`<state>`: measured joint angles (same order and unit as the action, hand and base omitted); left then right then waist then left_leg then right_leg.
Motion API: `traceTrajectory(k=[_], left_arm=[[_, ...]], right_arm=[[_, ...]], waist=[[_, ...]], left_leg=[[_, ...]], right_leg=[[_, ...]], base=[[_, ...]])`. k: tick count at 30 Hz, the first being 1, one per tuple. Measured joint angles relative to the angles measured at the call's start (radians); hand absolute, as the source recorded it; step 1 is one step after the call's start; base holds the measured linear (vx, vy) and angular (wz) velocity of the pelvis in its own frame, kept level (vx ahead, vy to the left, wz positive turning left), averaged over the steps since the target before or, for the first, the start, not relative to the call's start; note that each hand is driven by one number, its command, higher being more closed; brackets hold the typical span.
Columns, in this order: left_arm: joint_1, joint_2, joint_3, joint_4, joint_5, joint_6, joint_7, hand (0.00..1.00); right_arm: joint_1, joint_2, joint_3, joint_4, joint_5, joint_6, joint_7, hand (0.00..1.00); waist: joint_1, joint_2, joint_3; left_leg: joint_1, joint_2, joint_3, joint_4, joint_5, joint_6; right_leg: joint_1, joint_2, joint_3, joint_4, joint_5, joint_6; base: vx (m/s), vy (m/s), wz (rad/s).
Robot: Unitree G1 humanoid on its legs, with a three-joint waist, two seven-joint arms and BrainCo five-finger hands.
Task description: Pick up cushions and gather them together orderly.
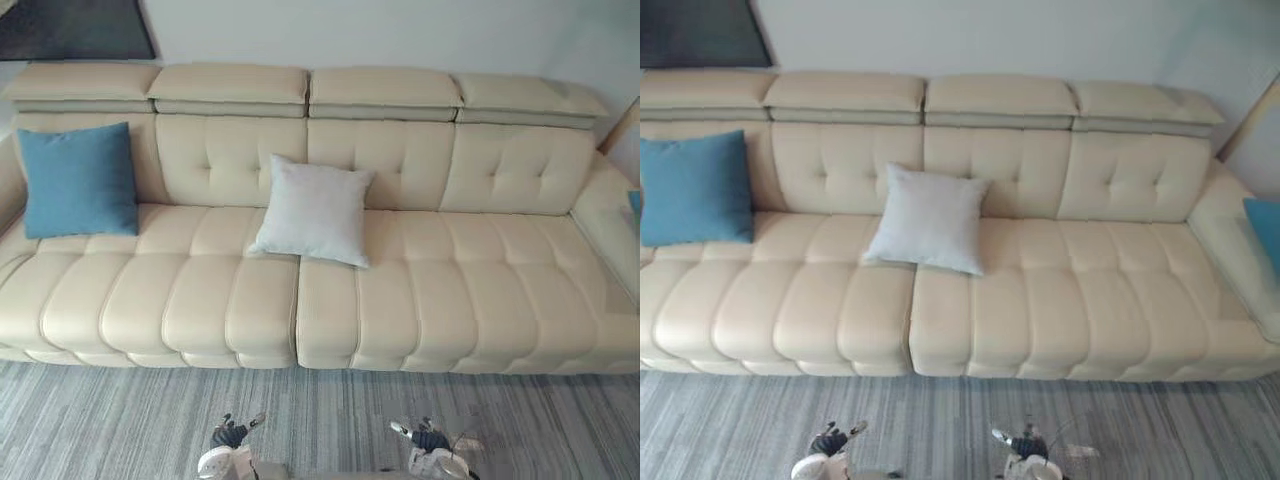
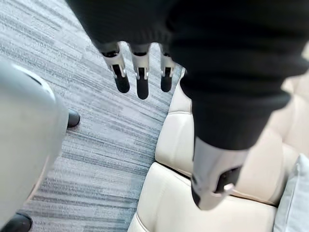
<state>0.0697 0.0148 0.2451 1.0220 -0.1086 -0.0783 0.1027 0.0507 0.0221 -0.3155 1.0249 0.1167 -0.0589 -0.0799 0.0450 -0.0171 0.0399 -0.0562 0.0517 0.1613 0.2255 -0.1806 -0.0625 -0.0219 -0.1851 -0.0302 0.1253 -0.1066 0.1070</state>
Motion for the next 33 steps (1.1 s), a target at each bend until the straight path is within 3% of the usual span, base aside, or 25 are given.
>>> traceTrajectory(k=[6, 9, 10, 12, 14, 15, 16, 17, 19, 20, 21, 22, 23, 24, 25, 27, 29, 30, 32, 33], left_arm=[[0.007, 0.000, -0.006, 0.053, 0.025, 0.005, -0.020, 0.00], [0.002, 0.000, -0.003, 0.054, 0.041, 0.005, -0.023, 0.00], [-0.003, 0.000, -0.004, 0.054, 0.046, 0.005, -0.028, 0.00], [-0.012, 0.001, -0.006, 0.054, 0.047, 0.004, -0.027, 0.00], [-0.024, 0.001, -0.009, 0.052, 0.048, 0.004, -0.027, 0.00], [-0.031, 0.004, -0.022, 0.047, 0.047, 0.004, -0.026, 0.00], [-0.033, 0.006, -0.055, 0.047, 0.047, 0.004, -0.026, 0.00], [-0.034, 0.006, -0.069, 0.047, 0.047, 0.004, -0.026, 0.00], [-0.038, 0.007, -0.085, 0.047, 0.047, 0.004, -0.027, 0.00], [-0.048, 0.008, -0.098, 0.038, 0.047, 0.004, -0.028, 0.00], [-0.050, 0.002, -0.104, 0.014, 0.047, 0.004, -0.028, 0.00], [-0.049, 0.001, -0.102, 0.005, 0.047, 0.004, -0.028, 0.00], [-0.047, -0.013, -0.071, -0.018, 0.047, 0.002, -0.029, 0.00], [-0.049, -0.013, -0.067, -0.024, 0.047, 0.002, -0.028, 0.00], [-0.049, -0.012, -0.068, -0.029, 0.047, 0.001, -0.027, 0.00], [-0.049, -0.027, -0.069, -0.043, 0.042, -0.004, -0.028, 0.00], [-0.048, -0.027, -0.067, -0.061, 0.037, -0.004, -0.025, 0.00], [-0.043, -0.033, -0.067, -0.071, 0.037, -0.005, -0.025, 0.00], [-0.043, -0.034, -0.068, -0.076, 0.037, -0.004, -0.025, 0.00], [-0.036, -0.037, -0.069, -0.070, 0.036, -0.003, -0.026, 0.00]], right_arm=[[-0.004, -0.026, -0.044, 0.024, 0.001, 0.000, 0.001, 0.00], [-0.010, -0.023, -0.044, 0.024, 0.001, 0.000, 0.003, 0.00], [-0.027, -0.024, -0.041, 0.024, 0.001, 0.000, 0.004, 0.00], [-0.042, -0.030, -0.033, 0.023, 0.001, -0.001, 0.004, 0.00], [-0.058, -0.033, -0.033, 0.021, 0.000, -0.002, 0.003, 0.00], [-0.072, -0.038, -0.035, 0.021, -0.001, 0.000, 0.002, 0.00], [-0.061, -0.051, -0.039, 0.025, -0.006, 0.002, 0.001, 0.00], [-0.053, -0.055, -0.043, 0.024, -0.010, 0.003, 0.000, 0.00], [-0.029, -0.061, -0.045, 0.024, -0.030, 0.008, -0.002, 0.00], [-0.018, -0.065, -0.054, 0.021, -0.031, 0.010, -0.002, 0.00], [-0.010, -0.064, -0.054, 0.020, -0.031, 0.010, -0.002, 0.00], [-0.010, -0.064, -0.053, 0.017, -0.031, 0.010, -0.002, 0.00], [-0.012, -0.064, -0.045, 0.009, -0.028, 0.009, -0.005, 0.00], [-0.011, -0.064, -0.029, 0.009, -0.027, 0.010, -0.008, 0.00], [-0.012, -0.066, -0.021, 0.008, -0.027, 0.010, -0.008, 0.00], [-0.029, -0.056, -0.025, -0.015, -0.013, 0.012, -0.013, 0.00], [-0.028, -0.054, -0.026, -0.015, 0.004, 0.017, -0.015, 0.00], [-0.040, -0.054, -0.024, -0.022, 0.005, 0.016, -0.018, 0.00], [-0.051, -0.051, -0.021, -0.028, 0.007, 0.006, -0.018, 0.00], [-0.055, -0.054, -0.021, -0.027, 0.010, -0.003, -0.017, 0.00]], waist=[[0.000, 0.025, -0.016], [0.002, 0.021, -0.013], [0.006, 0.019, -0.010], [0.006, 0.019, -0.006], [0.008, 0.029, 0.011], [0.007, 0.036, 0.029], [0.003, 0.043, 0.035], [0.003, 0.046, 0.038], [-0.009, 0.056, 0.045], [-0.014, 0.063, 0.062], [-0.020, 0.050, 0.078], [-0.019, 0.052, 0.085], [-0.012, 0.070, 0.110], [-0.005, 0.064, 0.113], [-0.004, 0.064, 0.112], [0.009, 0.054, 0.121], [0.013, 0.057, 0.125], [0.026, 0.058, 0.125], [0.037, 0.064, 0.123], [0.041, 0.087, 0.108]], left_leg=[[0.033, 0.018, 0.044, -0.017, 0.004, 0.000], [0.046, 0.037, 0.061, -0.017, -0.003, -0.006], [0.060, 0.055, 0.113, -0.017, -0.012, -0.012], [0.064, 0.075, 0.167, -0.019, -0.024, -0.016], [0.068, 0.101, 0.245, -0.035, -0.022, -0.017], [0.077, 0.114, 0.314, -0.043, -0.018, -0.022], [0.096, 0.111, 0.358, -0.048, -0.017, -0.023], [0.105, 0.112, 0.374, -0.049, -0.018, -0.024], [0.124, 0.120, 0.382, -0.043, -0.020, -0.029], [0.118, 0.137, 0.374, 0.021, -0.023, -0.040], [0.060, 0.179, 0.337, 0.194, -0.022, -0.040], [0.037, 0.200, 0.313, 0.269, -0.018, -0.035], [-0.053, 0.268, 0.214, 0.526, 0.053, 0.043], [-0.099, 0.277, 0.170, 0.599, 0.110, 0.042], [-0.110, 0.271, 0.152, 0.618, 0.123, 0.035], [-0.170, 0.194, 0.118, 0.531, -0.018, 0.007], [-0.173, 0.154, 0.066, 0.440, -0.042, -0.011], [-0.171, 0.092, -0.033, 0.303, -0.046, -0.021], [-0.166, 0.057, -0.110, 0.185, -0.046, -0.025], [-0.164, 0.058, -0.149, 0.127, -0.027, -0.010]], right_leg=[[0.002, 0.031, 0.061, -0.042, 0.027, -0.009], [-0.018, 0.056, 0.114, -0.046, 0.042, -0.027], [-0.042, 0.079, 0.168, -0.046, 0.062, -0.040], [-0.085, 0.101, 0.154, -0.045, 0.106, -0.042], [-0.121, 0.114, 0.019, -0.054, 0.151, -0.083], [-0.146, 0.073, -0.220, 0.013, 0.094, -0.133], [-0.152, 0.019, -0.399, 0.066, 0.070, -0.138], [-0.150, 0.002, -0.443, 0.079, 0.071, -0.137], [-0.144, 0.017, -0.427, 0.087, 0.064, -0.117], [-0.144, 0.025, -0.411, 0.097, 0.037, -0.112], [-0.149, 0.026, -0.389, 0.120, 0.017, -0.117], [-0.149, 0.032, -0.384, 0.125, 0.011, -0.119], [-0.120, 0.074, -0.345, 0.124, -0.008, -0.125], [-0.099, 0.088, -0.314, 0.095, -0.009, -0.126], [-0.089, 0.094, -0.301, 0.070, -0.009, -0.126], [-0.075, 0.100, -0.236, 0.019, -0.010, -0.126], [-0.080, 0.119, -0.183, 0.049, -0.003, -0.131], [-0.087, 0.144, -0.120, 0.063, -0.005, -0.131], [-0.102, 0.181, -0.039, 0.062, -0.006, -0.131], [-0.113, 0.217, 0.009, 0.065, -0.005, -0.130]], base=[[0.06, -0.008, -0.30], [0.03, -0.036, -0.77], [-0.01, -0.012, -0.99], [-0.04, -0.008, -1.36], [-0.05, -0.039, -1.39], [-0.05, -0.070, -1.22], [-0.02, -0.039, -1.18], [0.01, -0.018, -0.94], [0.03, -0.056, -0.54], [0.01, -0.156, -0.52], [0.01, -0.175, -0.57], [-0.02, -0.253, -0.85], [-0.01, -0.194, -0.88], [0.02, -0.158, -0.98], [0.14, -0.062, -0.97], [0.22, -0.059, -1.04], [0.10, 0.008, -0.92], [0.10, 0.055, -1.11], [0.19, 0.154, -1.72], [0.18, 0.152, -1.82]])
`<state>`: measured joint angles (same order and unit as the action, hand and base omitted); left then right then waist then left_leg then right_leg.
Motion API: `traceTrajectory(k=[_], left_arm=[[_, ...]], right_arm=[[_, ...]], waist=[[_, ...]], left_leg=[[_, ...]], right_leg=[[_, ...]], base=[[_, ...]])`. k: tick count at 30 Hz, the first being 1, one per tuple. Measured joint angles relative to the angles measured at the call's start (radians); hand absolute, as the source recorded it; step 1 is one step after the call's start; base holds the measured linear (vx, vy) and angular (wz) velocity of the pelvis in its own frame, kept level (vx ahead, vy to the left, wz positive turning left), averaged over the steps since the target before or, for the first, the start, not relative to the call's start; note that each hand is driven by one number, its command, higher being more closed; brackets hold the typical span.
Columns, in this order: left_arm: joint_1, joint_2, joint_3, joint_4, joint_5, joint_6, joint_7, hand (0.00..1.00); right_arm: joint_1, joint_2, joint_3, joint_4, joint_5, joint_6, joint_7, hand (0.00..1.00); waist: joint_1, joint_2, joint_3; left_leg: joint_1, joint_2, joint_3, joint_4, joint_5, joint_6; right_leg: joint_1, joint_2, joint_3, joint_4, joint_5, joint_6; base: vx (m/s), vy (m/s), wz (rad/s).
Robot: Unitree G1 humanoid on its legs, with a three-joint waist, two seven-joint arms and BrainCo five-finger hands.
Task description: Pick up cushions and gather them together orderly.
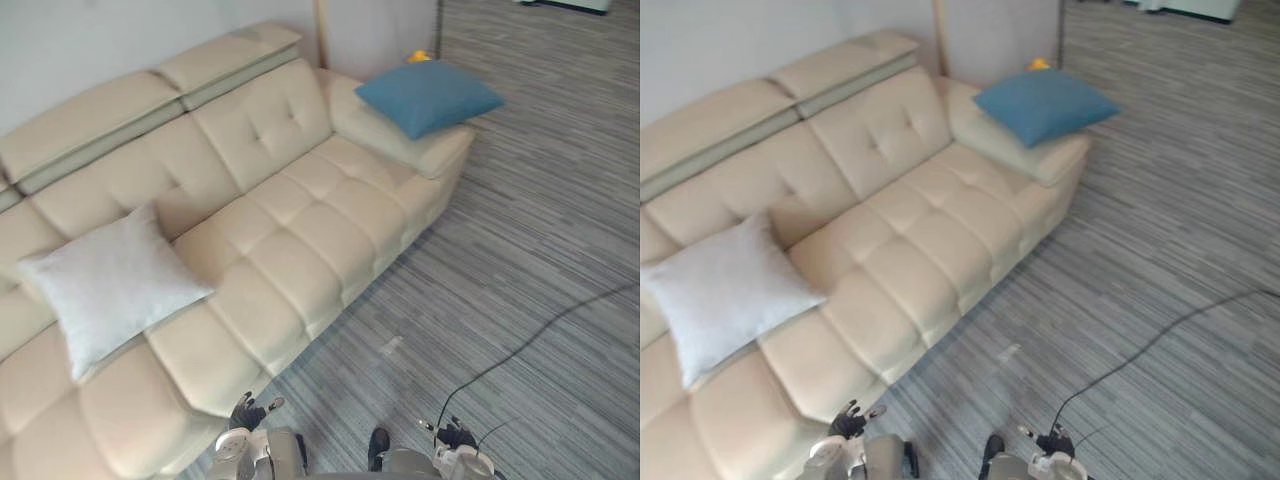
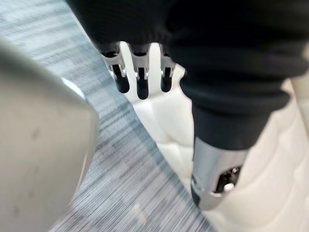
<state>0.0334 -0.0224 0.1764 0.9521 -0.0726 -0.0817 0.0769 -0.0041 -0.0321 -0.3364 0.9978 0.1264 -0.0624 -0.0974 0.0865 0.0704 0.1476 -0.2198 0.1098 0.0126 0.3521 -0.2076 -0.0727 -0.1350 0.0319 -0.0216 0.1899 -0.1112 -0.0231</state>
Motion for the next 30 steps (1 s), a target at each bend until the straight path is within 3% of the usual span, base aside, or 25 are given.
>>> traceTrajectory(k=[2, 3, 5, 6, 8, 11, 13, 14, 16, 17, 18, 20, 21, 22, 24, 26, 27, 29, 30], left_arm=[[0.001, 0.007, 0.000, 0.010, -0.001, 0.000, -0.001, 0.00], [0.001, 0.017, -0.002, 0.017, -0.001, 0.001, -0.001, 0.00], [0.000, 0.023, -0.007, 0.018, 0.000, 0.002, 0.001, 0.00], [0.000, 0.032, -0.023, 0.023, 0.001, 0.002, 0.001, 0.00], [-0.003, 0.035, -0.051, 0.037, 0.001, 0.004, 0.003, 0.00], [-0.007, 0.047, -0.079, 0.044, -0.002, 0.007, 0.008, 0.00], [-0.012, 0.047, -0.080, 0.045, -0.003, 0.007, 0.008, 0.00], [-0.017, 0.048, -0.081, 0.054, -0.006, 0.007, 0.007, 0.00], [-0.017, 0.062, -0.089, 0.074, -0.007, 0.007, 0.006, 0.00], [-0.023, 0.074, -0.087, 0.086, -0.006, 0.008, 0.006, 0.00], [-0.028, 0.065, -0.078, 0.081, -0.005, 0.008, 0.008, 0.00], [-0.035, 0.046, -0.076, 0.079, -0.003, 0.007, 0.009, 0.00], [-0.034, 0.037, -0.068, 0.077, 0.003, 0.008, 0.008, 0.00], [-0.032, 0.011, -0.044, 0.068, 0.003, 0.009, 0.006, 0.00], [-0.028, 0.009, -0.037, 0.019, 0.002, 0.007, 0.006, 0.00], [-0.028, 0.011, -0.038, 0.000, 0.002, 0.007, 0.006, 0.00], [-0.031, 0.004, -0.039, -0.016, 0.000, 0.005, 0.007, 0.00], [-0.031, 0.002, -0.040, -0.018, -0.001, 0.005, 0.007, 0.00], [-0.032, 0.000, -0.042, -0.018, -0.001, 0.005, 0.007, 0.00]], right_arm=[[0.004, 0.011, -0.004, 0.006, 0.002, 0.002, 0.000, 0.00], [0.028, 0.023, -0.005, 0.003, 0.002, 0.002, 0.000, 0.00], [0.051, 0.027, -0.013, 0.000, 0.002, 0.002, 0.000, 0.00], [0.050, 0.026, -0.013, 0.000, 0.002, 0.003, 0.001, 0.00], [0.041, 0.022, -0.015, 0.000, 0.002, 0.002, 0.005, 0.00], [0.021, 0.025, -0.012, 0.004, -0.003, 0.002, 0.012, 0.00], [0.000, 0.029, -0.012, 0.008, -0.006, 0.002, 0.015, 0.00], [-0.012, 0.027, -0.012, 0.008, -0.006, 0.001, 0.016, 0.00], [-0.012, 0.029, -0.013, 0.014, -0.006, 0.001, 0.014, 0.00], [-0.006, 0.024, -0.015, 0.037, -0.005, 0.002, 0.016, 0.00], [-0.011, 0.007, -0.026, 0.041, -0.006, 0.002, 0.012, 0.00], [-0.007, 0.001, -0.045, 0.042, -0.006, 0.002, 0.012, 0.00], [0.011, 0.003, -0.044, 0.042, -0.005, 0.002, 0.011, 0.00], [0.020, 0.001, -0.041, 0.040, -0.004, 0.003, 0.010, 0.00], [0.022, 0.007, -0.025, 0.039, 0.002, 0.003, 0.004, 0.00], [0.004, 0.014, -0.014, 0.038, 0.003, 0.003, 0.000, 0.00], [-0.004, 0.020, -0.017, 0.038, 0.007, 0.003, -0.002, 0.00], [-0.025, 0.025, -0.025, 0.037, 0.014, 0.004, -0.003, 0.00], [-0.028, 0.030, -0.033, 0.035, 0.022, 0.003, -0.003, 0.00]], waist=[[0.011, -0.013, -0.008], [0.000, -0.035, -0.020], [0.005, -0.060, -0.031], [0.001, -0.067, -0.031], [-0.006, -0.061, -0.031], [-0.008, -0.049, -0.022], [-0.009, -0.039, -0.015], [-0.018, -0.036, -0.012], [-0.033, -0.061, -0.012], [-0.036, -0.083, -0.006], [-0.032, -0.057, -0.005], [-0.039, -0.040, 0.000], [-0.041, -0.025, -0.003], [-0.044, -0.023, 0.002], [-0.027, -0.035, 0.010], [-0.025, -0.047, 0.015], [-0.021, -0.050, 0.017], [-0.018, -0.046, 0.015], [-0.016, -0.045, 0.014]], left_leg=[[0.014, -0.004, 0.023, 0.005, 0.002, 0.017], [0.038, -0.005, 0.071, 0.004, -0.025, 0.020], [0.068, -0.016, 0.147, 0.003, -0.054, 0.027], [0.105, -0.031, 0.181, 0.003, -0.065, 0.045], [0.155, -0.037, 0.210, -0.004, -0.078, 0.053], [0.260, -0.022, 0.236, -0.086, -0.078, 0.054], [0.298, 0.009, 0.234, -0.128, -0.078, 0.054], [0.316, 0.029, 0.228, -0.152, -0.078, 0.053], [0.336, 0.021, 0.213, -0.164, -0.077, 0.052], [0.368, 0.008, 0.167, -0.161, -0.088, 0.035], [0.370, 0.038, 0.129, -0.132, -0.077, 0.018], [0.335, 0.052, 0.078, -0.019, -0.063, -0.005], [0.271, 0.079, 0.043, 0.137, -0.039, -0.033], [0.172, 0.104, 0.000, 0.371, 0.029, -0.044], [0.049, 0.124, 0.018, 0.617, 0.015, -0.055], [-0.021, 0.121, 0.058, 0.624, -0.007, -0.036], [-0.066, 0.116, 0.129, 0.503, -0.032, -0.018], [-0.087, 0.086, 0.153, 0.340, -0.032, -0.014], [-0.089, 0.046, 0.160, 0.159, -0.010, -0.012]], right_leg=[[-0.004, 0.009, 0.054, 0.009, 0.007, 0.020], [-0.012, 0.000, 0.083, 0.028, -0.002, 0.034], [-0.065, -0.025, 0.114, 0.155, -0.058, 0.075], [-0.111, -0.046, 0.088, 0.271, -0.092, 0.104], [-0.148, -0.079, 0.000, 0.389, -0.094, 0.111], [-0.168, -0.122, -0.171, 0.435, -0.135, 0.072], [-0.203, -0.115, -0.226, 0.402, -0.136, 0.067], [-0.239, -0.107, -0.233, 0.361, -0.123, 0.067], [-0.255, -0.110, -0.189, 0.217, -0.021, 0.067], [-0.244, -0.119, -0.164, 0.203, 0.055, 0.004], [-0.240, -0.108, -0.182, 0.241, 0.006, -0.005], [-0.215, -0.102, -0.202, 0.265, -0.049, -0.015], [-0.172, -0.089, -0.230, 0.255, -0.077, -0.022], [-0.102, -0.078, -0.251, 0.232, -0.104, -0.032], [0.015, -0.062, -0.263, 0.167, -0.122, -0.050], [0.077, -0.062, -0.269, 0.113, -0.121, -0.050], [0.137, -0.063, -0.268, 0.060, -0.118, -0.044], [0.175, -0.067, -0.266, 0.026, -0.118, -0.039], [0.207, -0.072, -0.258, 0.001, -0.121, -0.028]], base=[[0.21, 0.161, -1.24], [0.34, 0.255, -1.20], [0.28, 0.199, -0.89], [0.27, 0.143, -0.55], [0.33, 0.099, -0.53], [0.32, -0.010, -0.39], [0.34, -0.110, -0.27], [0.33, -0.174, -0.05], [0.37, -0.229, 0.09], [0.42, -0.279, 0.07], [0.42, -0.302, 0.09], [0.38, -0.299, 0.23], [0.47, -0.321, 0.60], [0.40, -0.241, 0.57], [0.41, -0.172, 0.25], [0.34, -0.087, 0.04], [0.33, -0.033, -0.05], [0.30, 0.025, -0.10], [0.44, 0.124, -0.21]])
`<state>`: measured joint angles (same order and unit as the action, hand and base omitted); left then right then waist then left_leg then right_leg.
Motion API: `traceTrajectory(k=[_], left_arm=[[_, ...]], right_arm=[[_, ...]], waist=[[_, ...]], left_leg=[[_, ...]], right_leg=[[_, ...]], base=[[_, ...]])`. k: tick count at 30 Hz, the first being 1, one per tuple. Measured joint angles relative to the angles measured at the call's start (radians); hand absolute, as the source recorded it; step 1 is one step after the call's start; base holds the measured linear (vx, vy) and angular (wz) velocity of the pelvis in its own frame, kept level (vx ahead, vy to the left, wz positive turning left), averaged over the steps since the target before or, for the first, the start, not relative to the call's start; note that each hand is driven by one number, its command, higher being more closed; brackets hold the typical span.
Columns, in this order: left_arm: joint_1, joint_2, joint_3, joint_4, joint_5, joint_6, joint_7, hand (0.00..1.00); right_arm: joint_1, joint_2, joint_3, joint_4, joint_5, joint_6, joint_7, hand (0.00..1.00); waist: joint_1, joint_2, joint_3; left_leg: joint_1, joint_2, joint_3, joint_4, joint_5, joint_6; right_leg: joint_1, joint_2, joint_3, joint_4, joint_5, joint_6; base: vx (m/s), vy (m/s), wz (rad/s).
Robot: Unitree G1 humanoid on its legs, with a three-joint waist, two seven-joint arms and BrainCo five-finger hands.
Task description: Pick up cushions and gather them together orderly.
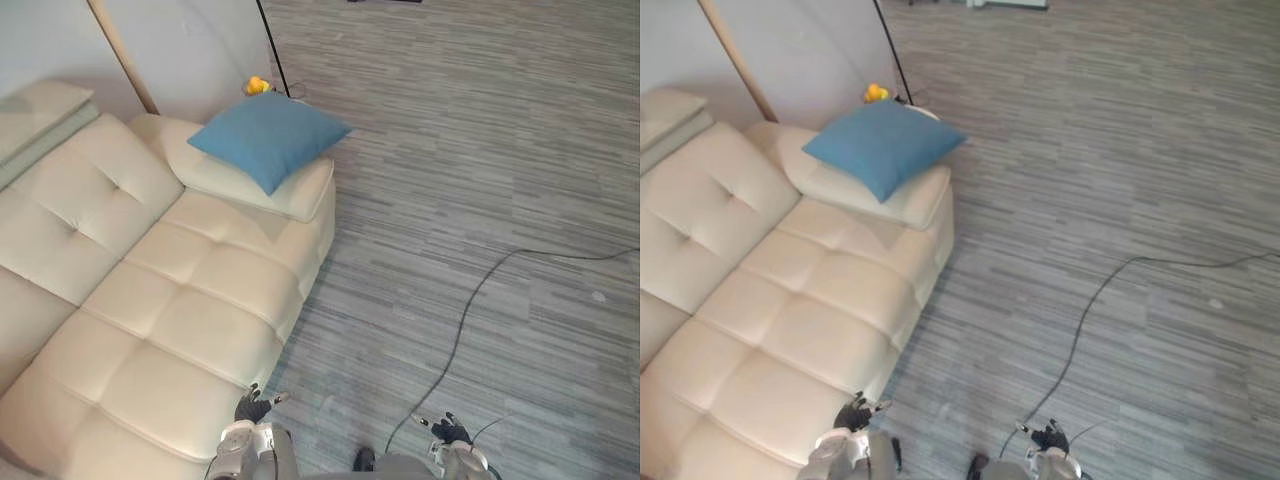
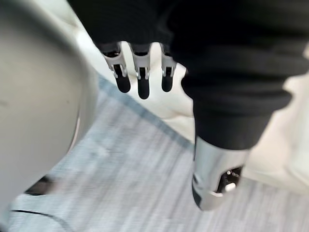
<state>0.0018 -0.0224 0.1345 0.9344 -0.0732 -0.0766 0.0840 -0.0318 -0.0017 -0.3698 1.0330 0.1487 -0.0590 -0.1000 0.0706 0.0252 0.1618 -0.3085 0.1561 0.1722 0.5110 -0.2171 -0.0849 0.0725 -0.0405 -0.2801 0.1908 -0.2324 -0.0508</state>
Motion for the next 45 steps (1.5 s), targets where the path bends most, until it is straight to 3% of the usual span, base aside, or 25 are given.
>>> traceTrajectory(k=[1, 2, 3, 5, 7, 9, 11, 15, 17, 18, 19, 20, 21, 23, 24, 27, 28, 29, 32, 33, 34, 35, 38, 43, 45], left_arm=[[0.001, -0.002, -0.008, 0.001, 0.002, 0.001, 0.000, 0.00], [0.001, -0.003, -0.012, 0.002, 0.002, 0.001, 0.000, 0.00], [0.000, 0.003, -0.019, 0.008, 0.003, 0.000, -0.001, 0.00], [0.000, 0.014, -0.018, 0.010, 0.003, 0.001, -0.001, 0.00], [0.000, 0.015, -0.021, 0.011, 0.003, 0.001, -0.001, 0.00], [0.002, 0.028, -0.052, 0.025, 0.005, 0.008, -0.003, 0.00], [0.008, 0.030, -0.056, 0.031, 0.006, 0.016, -0.003, 0.00], [0.017, 0.039, -0.052, 0.038, 0.005, 0.017, -0.001, 0.00], [0.019, 0.038, -0.045, 0.042, 0.005, 0.018, -0.001, 0.00], [0.022, 0.047, -0.042, 0.053, 0.006, 0.017, -0.001, 0.00], [0.024, 0.055, -0.036, 0.061, 0.006, 0.017, -0.001, 0.00], [0.021, 0.056, -0.030, 0.073, 0.006, 0.017, 0.000, 0.00], [0.030, 0.025, 0.004, 0.079, 0.005, 0.016, 0.000, 0.00], [0.035, 0.008, 0.031, 0.076, 0.002, 0.015, 0.003, 0.00], [0.037, 0.005, 0.051, 0.075, -0.003, 0.016, 0.006, 0.00], [0.038, 0.000, 0.075, 0.033, -0.009, 0.015, 0.006, 0.00], [0.041, 0.008, 0.071, 0.024, -0.009, 0.015, 0.003, 0.00], [0.041, 0.010, 0.070, 0.022, -0.009, 0.015, 0.003, 0.00], [0.040, 0.012, 0.048, 0.014, -0.009, 0.014, 0.004, 0.00], [0.039, 0.013, 0.021, 0.016, -0.008, 0.014, 0.002, 0.00], [0.038, 0.009, 0.018, 0.018, -0.007, 0.014, 0.001, 0.00], [0.025, 0.019, 0.006, 0.029, -0.006, 0.014, -0.001, 0.00], [0.016, 0.047, 0.006, 0.033, -0.006, 0.015, -0.001, 0.00], [0.023, 0.051, -0.006, 0.062, -0.007, 0.018, -0.002, 0.00], [0.026, 0.053, -0.006, 0.064, -0.007, 0.018, -0.002, 0.00]], right_arm=[[-0.007, -0.002, -0.002, 0.000, 0.008, 0.000, 0.000, 0.00], [-0.006, -0.004, -0.002, 0.001, 0.008, 0.000, 0.000, 0.00], [0.000, 0.005, -0.007, 0.007, 0.008, 0.002, 0.001, 0.00], [0.013, 0.019, -0.009, 0.006, 0.007, 0.003, 0.001, 0.00], [0.013, 0.021, -0.008, 0.004, 0.006, 0.003, 0.002, 0.00], [0.036, 0.030, 0.015, 0.003, -0.002, 0.006, 0.005, 0.00], [0.044, 0.027, 0.025, -0.028, -0.024, 0.009, 0.011, 0.00], [0.028, 0.037, 0.026, -0.032, -0.031, 0.009, 0.018, 0.00], [0.027, 0.038, 0.024, -0.028, -0.031, 0.010, 0.020, 0.00], [0.028, 0.038, 0.021, -0.020, -0.031, 0.011, 0.020, 0.00], [0.029, 0.036, 0.019, -0.008, -0.031, 0.011, 0.020, 0.00], [0.029, 0.024, 0.016, 0.000, -0.030, 0.011, 0.021, 0.00], [0.007, -0.012, 0.010, 0.019, -0.031, 0.013, 0.020, 0.00], [0.001, -0.023, 0.009, 0.027, -0.031, 0.013, 0.019, 0.00], [0.004, -0.021, 0.014, 0.028, -0.031, 0.013, 0.018, 0.00], [0.025, -0.034, 0.068, 0.025, -0.029, 0.018, 0.011, 0.00], [0.027, -0.039, 0.069, 0.025, -0.028, 0.020, 0.005, 0.00], [0.027, -0.039, 0.069, 0.025, -0.027, 0.020, 0.002, 0.00], [0.028, -0.038, 0.053, 0.024, -0.019, 0.020, -0.003, 0.00], [0.031, -0.038, 0.035, 0.024, -0.019, 0.020, -0.002, 0.00], [0.034, -0.039, 0.026, 0.024, -0.019, 0.021, -0.002, 0.00], [0.031, -0.028, -0.005, 0.032, -0.018, 0.022, -0.003, 0.00], [0.022, -0.004, -0.021, 0.043, -0.020, 0.021, 0.001, 0.00], [0.029, 0.010, -0.008, 0.036, -0.029, 0.021, 0.013, 0.00], [0.023, 0.005, -0.008, 0.037, -0.029, 0.020, 0.013, 0.00]], waist=[[0.005, 0.003, -0.003], [0.006, 0.006, -0.005], [0.023, -0.009, -0.017], [0.023, -0.040, -0.033], [0.034, -0.044, -0.033], [0.026, -0.050, -0.029], [0.017, -0.049, -0.032], [0.017, -0.035, -0.033], [0.015, -0.025, -0.032], [0.013, -0.039, -0.039], [0.009, -0.055, -0.046], [0.004, -0.049, -0.047], [0.001, -0.002, -0.059], [0.007, 0.016, -0.060], [0.009, 0.026, -0.061], [0.021, 0.022, -0.046], [0.026, 0.021, -0.046], [0.026, 0.020, -0.046], [0.028, 0.020, -0.046], [0.028, 0.024, -0.048], [0.028, 0.030, -0.049], [0.028, 0.012, -0.046], [0.037, -0.040, -0.035], [0.036, -0.022, -0.027], [0.036, -0.020, -0.027]], left_leg=[[0.017, -0.042, -0.002, -0.198, 0.072, 0.006], [0.020, -0.052, -0.009, -0.243, 0.099, 0.009], [0.039, -0.093, -0.040, -0.254, 0.200, 0.060], [0.047, -0.121, -0.013, -0.212, 0.120, 0.073], [0.081, -0.122, 0.013, -0.188, 0.087, 0.086], [0.184, -0.137, 0.019, -0.173, 0.014, 0.103], [0.257, -0.139, 0.010, -0.189, -0.006, 0.106], [0.394, -0.101, 0.000, -0.304, -0.006, 0.105], [0.418, -0.073, -0.022, -0.326, -0.024, 0.074], [0.418, -0.074, -0.041, -0.327, -0.036, 0.054], [0.421, -0.084, -0.059, -0.327, -0.043, 0.041], [0.429, -0.081, -0.083, -0.325, -0.055, 0.022], [0.427, -0.044, -0.118, -0.293, -0.053, 0.015], [0.398, -0.025, -0.145, -0.189, -0.051, 0.013], [0.344, -0.009, -0.174, -0.038, -0.030, -0.018], [0.125, 0.028, -0.195, 0.424, 0.190, -0.048], [0.056, 0.043, -0.157, 0.498, 0.139, -0.010], [0.039, 0.044, -0.141, 0.500, 0.122, 0.000], [-0.005, 0.030, -0.030, 0.288, 0.055, 0.010], [0.021, -0.008, 0.048, -0.007, 0.088, 0.020], [0.034, -0.018, 0.076, -0.118, 0.146, 0.027], [0.071, -0.057, 0.095, -0.224, 0.192, 0.072], [0.112, -0.103, 0.089, -0.248, 0.136, 0.096], [0.309, -0.123, 0.081, -0.300, 0.065, 0.116], [0.343, -0.116, 0.057, -0.333, 0.065, 0.116]], right_leg=[[0.028, -0.006, 0.015, -0.020, -0.015, 0.027], [0.037, -0.005, 0.019, -0.024, -0.020, 0.035], [0.059, -0.028, 0.062, -0.025, -0.050, 0.068], [0.052, -0.073, 0.092, 0.040, -0.067, 0.087], [0.001, -0.093, 0.133, 0.203, -0.067, 0.099], [-0.161, -0.153, 0.178, 0.659, 0.008, 0.204], [-0.225, -0.178, 0.160, 0.768, -0.001, 0.196], [-0.302, -0.189, 0.049, 0.540, -0.027, 0.166], [-0.322, -0.162, 0.048, 0.316, 0.019, 0.155], [-0.331, -0.136, 0.105, 0.118, 0.121, 0.148], [-0.329, -0.130, 0.144, 0.029, 0.210, 0.148], [-0.325, -0.117, 0.160, 0.039, 0.252, 0.131], [-0.314, -0.086, 0.130, 0.065, 0.201, 0.110], [-0.294, -0.078, 0.119, 0.085, 0.162, 0.096], [-0.259, -0.070, 0.094, 0.093, 0.128, 0.089], [-0.140, -0.062, 0.058, 0.076, 0.065, 0.057], [-0.098, -0.062, 0.042, 0.048, 0.048, 0.049], [-0.081, -0.064, 0.037, 0.035, 0.047, 0.050], [-0.009, -0.067, 0.007, -0.042, 0.056, 0.073], [0.023, -0.067, -0.029, -0.072, 0.055, 0.088], [0.042, -0.060, -0.035, -0.078, 0.052, 0.097], [0.064, -0.067, -0.040, -0.091, 0.041, 0.118], [0.078, -0.110, -0.021, -0.051, 0.042, 0.144], [-0.100, -0.208, 0.034, 0.538, 0.024, 0.193], [-0.150, -0.213, 0.005, 0.516, -0.007, 0.179]], base=[[0.45, 0.149, -0.23], [0.53, 0.236, -0.50], [0.31, 0.157, -0.37], [0.41, 0.152, -0.33], [0.42, 0.182, -0.35], [0.47, 0.186, -0.05], [0.46, 0.076, 0.28], [0.36, -0.036, 0.18], [0.41, -0.206, 0.27], [0.35, -0.242, 0.35], [0.35, -0.270, 0.46], [0.36, -0.270, 0.40], [0.35, -0.263, 0.23], [0.36, -0.270, 0.11], [0.36, -0.303, 0.40], [0.27, -0.187, 0.32], [0.31, -0.169, 0.17], [0.25, -0.094, 0.21], [0.29, -0.008, 0.24], [0.35, 0.069, 0.39], [0.46, 0.121, 0.66], [0.45, 0.110, 0.49], [0.33, 0.076, 0.13], [0.35, 0.098, 0.13], [0.25, -0.004, 0.40]])
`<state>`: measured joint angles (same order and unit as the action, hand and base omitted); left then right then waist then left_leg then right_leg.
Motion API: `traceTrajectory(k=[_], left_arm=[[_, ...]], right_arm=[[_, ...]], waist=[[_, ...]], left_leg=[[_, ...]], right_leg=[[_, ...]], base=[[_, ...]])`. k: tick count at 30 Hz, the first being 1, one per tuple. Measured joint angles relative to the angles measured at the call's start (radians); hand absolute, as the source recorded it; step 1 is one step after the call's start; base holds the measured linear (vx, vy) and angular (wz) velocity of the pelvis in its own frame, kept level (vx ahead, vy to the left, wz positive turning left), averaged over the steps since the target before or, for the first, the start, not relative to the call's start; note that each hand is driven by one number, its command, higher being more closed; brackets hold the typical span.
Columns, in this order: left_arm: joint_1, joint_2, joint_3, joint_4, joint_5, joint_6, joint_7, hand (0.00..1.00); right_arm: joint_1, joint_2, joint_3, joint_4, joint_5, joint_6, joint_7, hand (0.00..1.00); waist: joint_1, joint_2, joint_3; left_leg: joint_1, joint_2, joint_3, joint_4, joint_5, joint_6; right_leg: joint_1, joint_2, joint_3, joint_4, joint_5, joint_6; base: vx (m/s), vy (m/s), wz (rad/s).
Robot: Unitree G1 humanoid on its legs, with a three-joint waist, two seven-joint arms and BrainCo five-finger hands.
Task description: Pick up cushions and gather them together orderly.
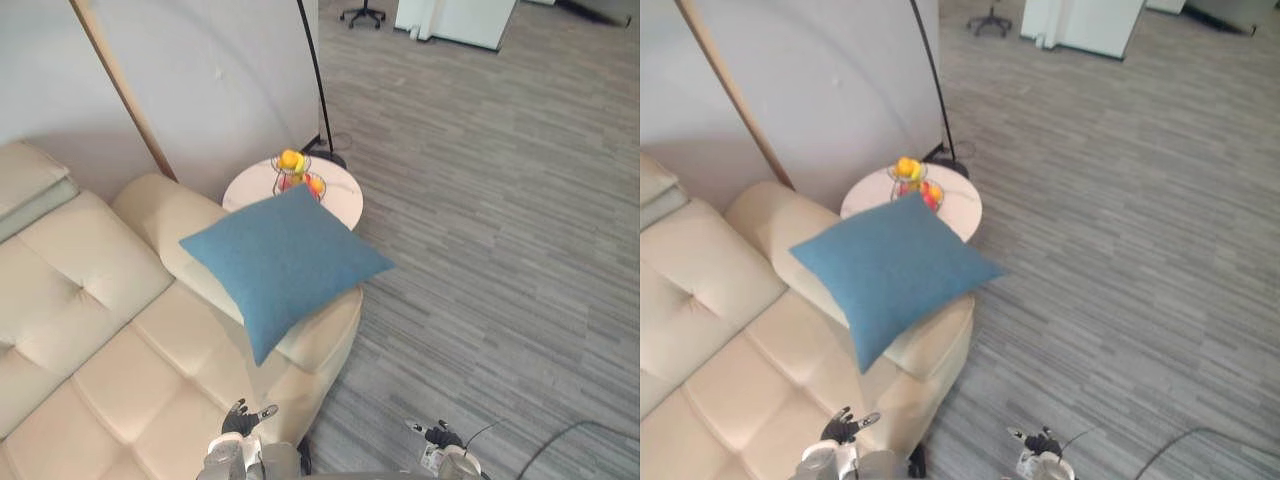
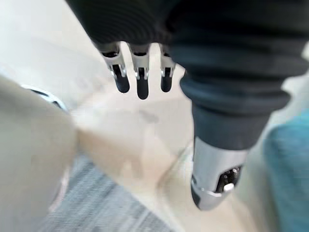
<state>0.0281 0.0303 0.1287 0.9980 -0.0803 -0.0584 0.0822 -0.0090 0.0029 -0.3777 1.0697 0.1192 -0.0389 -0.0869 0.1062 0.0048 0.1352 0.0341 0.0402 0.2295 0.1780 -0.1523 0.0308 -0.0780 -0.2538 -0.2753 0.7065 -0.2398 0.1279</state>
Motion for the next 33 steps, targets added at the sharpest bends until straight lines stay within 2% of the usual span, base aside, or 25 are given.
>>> traceTrajectory(k=[3, 6, 7, 8, 10, 12, 13, 14, 17, 20, 23, 28, 33], left_arm=[[0.008, 0.005, 0.010, 0.016, 0.000, 0.002, 0.001, 0.00], [0.016, -0.001, 0.041, 0.015, 0.000, 0.003, 0.001, 0.00], [0.026, 0.005, 0.052, 0.015, 0.000, 0.002, 0.002, 0.00], [0.029, 0.015, 0.057, 0.019, 0.001, 0.002, 0.002, 0.00], [0.050, -0.028, 0.082, 0.028, 0.001, 0.004, 0.004, 0.00], [0.054, -0.049, 0.089, 0.027, 0.001, 0.004, 0.005, 0.00], [0.053, -0.049, 0.088, 0.025, 0.002, 0.004, 0.005, 0.00], [0.042, -0.044, 0.087, 0.024, 0.003, 0.005, 0.003, 0.00], [0.038, -0.034, 0.062, 0.024, 0.008, 0.005, 0.002, 0.00], [0.041, -0.009, 0.018, 0.030, 0.011, 0.003, 0.002, 0.00], [0.038, -0.001, 0.001, 0.036, 0.018, 0.004, 0.001, 0.00], [0.041, 0.029, 0.005, 0.044, 0.017, 0.005, 0.001, 0.00], [0.043, 0.084, 0.056, 0.010, -0.003, 0.005, 0.004, 0.00]], right_arm=[[-0.005, -0.001, 0.000, 0.004, 0.000, -0.001, 0.001, 0.00], [-0.008, -0.004, 0.002, 0.004, 0.001, -0.001, 0.005, 0.00], [0.005, -0.003, 0.005, 0.007, 0.001, -0.001, 0.005, 0.00], [0.015, -0.004, 0.008, 0.014, 0.002, 0.000, 0.009, 0.00], [0.040, -0.044, 0.007, 0.018, 0.000, 0.001, 0.006, 0.00], [0.036, -0.055, 0.007, 0.015, 0.000, 0.002, 0.005, 0.00], [0.037, -0.052, 0.006, 0.014, -0.001, 0.002, 0.006, 0.00], [0.038, -0.047, -0.009, 0.014, 0.000, 0.004, 0.004, 0.00], [0.048, -0.045, -0.038, 0.015, 0.001, 0.006, -0.003, 0.00], [0.027, -0.053, -0.050, 0.014, 0.002, 0.004, -0.002, 0.00], [0.019, -0.059, -0.051, 0.015, 0.006, 0.004, -0.002, 0.00], [0.013, -0.065, -0.053, 0.012, 0.009, 0.004, -0.003, 0.00], [-0.001, -0.155, -0.086, -0.081, 0.010, -0.001, -0.006, 0.00]], waist=[[-0.005, 0.006, 0.001], [-0.019, 0.008, -0.003], [-0.026, -0.009, -0.016], [-0.027, -0.037, -0.030], [-0.035, 0.018, -0.079], [-0.034, 0.049, -0.083], [-0.042, 0.051, -0.084], [-0.054, 0.044, -0.080], [-0.053, 0.034, -0.075], [-0.051, 0.019, -0.075], [-0.055, 0.021, -0.070], [-0.058, 0.001, -0.063], [-0.062, 0.003, -0.061]], left_leg=[[0.021, 0.018, -0.045, 0.000, -0.018, -0.028], [0.010, 0.042, -0.138, 0.021, -0.047, -0.070], [-0.011, 0.034, -0.177, 0.041, -0.066, -0.094], [-0.018, 0.015, -0.230, 0.056, -0.084, -0.109], [-0.035, 0.057, -0.317, 0.035, -0.068, -0.147], [-0.044, 0.084, -0.323, 0.009, -0.027, -0.162], [-0.061, 0.092, -0.317, -0.001, 0.001, -0.165], [-0.096, 0.112, -0.278, -0.002, 0.053, -0.160], [-0.094, 0.118, -0.173, -0.036, 0.106, -0.150], [-0.065, 0.100, -0.122, -0.146, 0.173, -0.134], [-0.064, 0.092, -0.122, -0.180, 0.184, -0.137], [-0.031, 0.071, -0.125, -0.238, 0.199, -0.136], [-0.021, 0.058, -0.127, -0.281, 0.221, -0.129]], right_leg=[[-0.037, 0.020, 0.037, -0.173, 0.000, -0.003], [-0.074, 0.119, 0.281, -0.358, 0.047, -0.002], [-0.072, 0.132, 0.361, -0.403, 0.093, 0.000], [-0.077, 0.120, 0.371, -0.397, 0.102, -0.008], [-0.077, 0.136, 0.247, -0.347, 0.037, -0.045], [-0.061, 0.143, 0.175, -0.344, 0.023, -0.067], [-0.054, 0.141, 0.137, -0.348, 0.023, -0.070], [-0.020, 0.136, 0.044, -0.380, 0.026, -0.075], [0.029, 0.135, -0.037, -0.403, 0.029, -0.080], [0.046, 0.131, -0.062, -0.451, 0.030, -0.082], [0.062, 0.136, -0.073, -0.487, 0.046, -0.087], [0.098, 0.130, -0.078, -0.538, 0.079, -0.072], [0.099, 0.127, -0.071, -0.571, 0.103, -0.066]], base=[[0.20, -0.116, 0.42], [0.17, -0.309, 0.78], [0.09, -0.307, 1.18], [0.14, -0.416, 1.40], [0.26, -0.444, 1.28], [0.23, -0.302, 0.99], [0.21, -0.328, 1.62], [0.13, -0.254, 1.38], [0.08, -0.160, 1.10], [0.01, -0.050, 0.50], [-0.01, 0.048, 0.22], [-0.05, 0.072, 0.07], [-0.05, 0.051, 0.01]])
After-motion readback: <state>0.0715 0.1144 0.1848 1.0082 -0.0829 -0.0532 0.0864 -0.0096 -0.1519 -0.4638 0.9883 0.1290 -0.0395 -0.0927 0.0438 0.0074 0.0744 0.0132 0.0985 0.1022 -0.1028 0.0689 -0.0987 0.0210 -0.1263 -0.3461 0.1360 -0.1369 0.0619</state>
